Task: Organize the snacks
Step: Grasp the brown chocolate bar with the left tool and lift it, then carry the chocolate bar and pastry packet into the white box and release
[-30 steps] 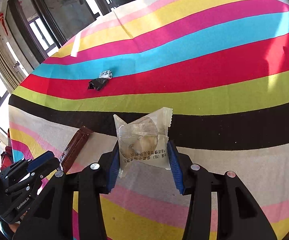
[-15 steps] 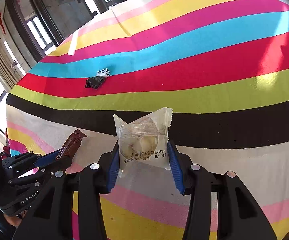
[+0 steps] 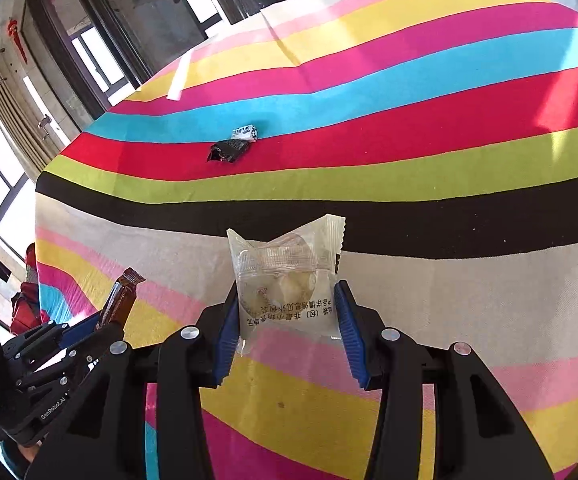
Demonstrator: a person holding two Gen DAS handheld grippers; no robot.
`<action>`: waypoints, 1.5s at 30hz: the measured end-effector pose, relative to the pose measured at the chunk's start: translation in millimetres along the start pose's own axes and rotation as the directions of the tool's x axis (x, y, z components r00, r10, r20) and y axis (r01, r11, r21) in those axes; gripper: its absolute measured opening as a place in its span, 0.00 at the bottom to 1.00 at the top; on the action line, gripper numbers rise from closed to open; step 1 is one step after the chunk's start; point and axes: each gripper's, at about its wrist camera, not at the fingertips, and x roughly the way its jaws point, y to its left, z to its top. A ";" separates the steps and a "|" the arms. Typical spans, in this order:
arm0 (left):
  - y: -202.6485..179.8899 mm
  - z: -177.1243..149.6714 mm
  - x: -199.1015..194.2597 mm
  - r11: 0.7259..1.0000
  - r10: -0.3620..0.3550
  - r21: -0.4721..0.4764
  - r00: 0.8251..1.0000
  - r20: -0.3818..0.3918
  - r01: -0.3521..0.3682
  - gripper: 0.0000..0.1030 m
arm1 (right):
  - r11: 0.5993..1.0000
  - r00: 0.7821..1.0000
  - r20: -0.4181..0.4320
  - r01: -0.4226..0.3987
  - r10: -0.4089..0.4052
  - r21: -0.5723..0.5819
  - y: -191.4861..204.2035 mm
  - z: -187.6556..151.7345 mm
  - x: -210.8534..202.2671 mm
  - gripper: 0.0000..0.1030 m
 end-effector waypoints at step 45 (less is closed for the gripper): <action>144.3 -143.3 -121.7 0.950 0.173 -0.274 0.983 0.057 -0.151 0.22 | 0.851 0.935 -0.243 -0.340 0.259 -0.400 265.7 -125.6 12.5 0.44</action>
